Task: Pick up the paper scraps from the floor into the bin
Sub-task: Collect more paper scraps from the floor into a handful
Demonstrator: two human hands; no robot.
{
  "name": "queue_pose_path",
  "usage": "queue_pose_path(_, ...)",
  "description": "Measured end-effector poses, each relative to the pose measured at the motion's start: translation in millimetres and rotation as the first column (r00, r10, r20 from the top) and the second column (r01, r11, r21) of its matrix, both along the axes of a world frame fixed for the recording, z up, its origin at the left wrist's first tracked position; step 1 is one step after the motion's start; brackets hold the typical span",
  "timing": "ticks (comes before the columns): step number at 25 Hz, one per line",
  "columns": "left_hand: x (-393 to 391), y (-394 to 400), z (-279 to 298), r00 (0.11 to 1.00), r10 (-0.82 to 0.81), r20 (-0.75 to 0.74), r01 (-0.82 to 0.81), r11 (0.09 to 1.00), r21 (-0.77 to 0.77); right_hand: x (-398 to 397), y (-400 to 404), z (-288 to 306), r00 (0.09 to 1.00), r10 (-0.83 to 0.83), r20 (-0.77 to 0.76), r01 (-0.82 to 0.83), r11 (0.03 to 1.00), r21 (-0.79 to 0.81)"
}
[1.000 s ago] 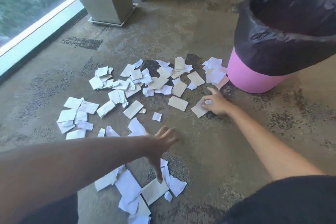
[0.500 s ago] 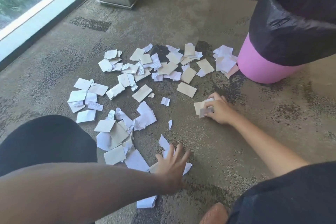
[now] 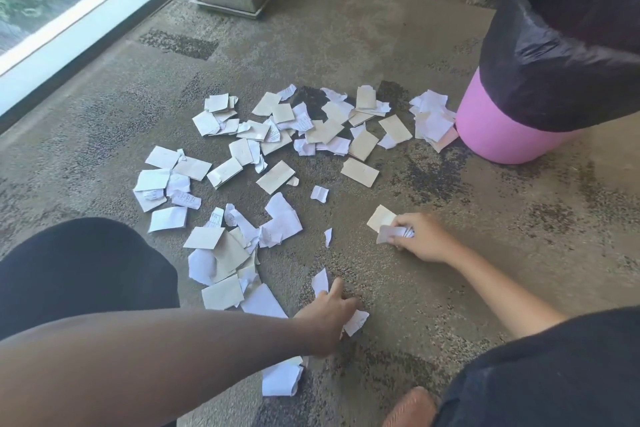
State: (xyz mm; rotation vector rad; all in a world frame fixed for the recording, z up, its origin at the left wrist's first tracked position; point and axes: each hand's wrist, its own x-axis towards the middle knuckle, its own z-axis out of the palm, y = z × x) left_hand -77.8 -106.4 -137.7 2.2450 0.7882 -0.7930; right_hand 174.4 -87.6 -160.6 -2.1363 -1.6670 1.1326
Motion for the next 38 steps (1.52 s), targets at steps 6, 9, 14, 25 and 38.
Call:
queue_pose_path(6, 19, 73, 15, 0.997, -0.050, -0.059, 0.044, 0.994, -0.102, -31, -27, 17, 0.973, 0.078, -0.217, -0.100, 0.991, -0.092)
queue_pose_path(9, 12, 108, 19, 0.997, 0.075, 0.027, -0.074, 0.997, -0.016, -53, -47, 18, 0.938, 0.169, -0.303, -0.238, 0.949, -0.209)
queue_pose_path(14, 5, 101, 1, 0.993, -0.023, 0.113, 0.022, 1.000, 0.011, -90, -73, 4, 0.924, 0.357, -0.138, -0.383, 0.866, -0.321)
queue_pose_path(25, 2, 77, -1, 0.894, -0.448, -0.028, 0.443, 0.872, 0.208, -119, -78, 1, 0.864, 0.486, 0.135, -0.459, 0.868, -0.190)
queue_pose_path(38, 8, 78, 14, 0.811, -0.558, -0.179, 0.578, 0.810, 0.096, -139, -80, 28, 0.829, 0.553, -0.084, -0.559, 0.812, -0.172)
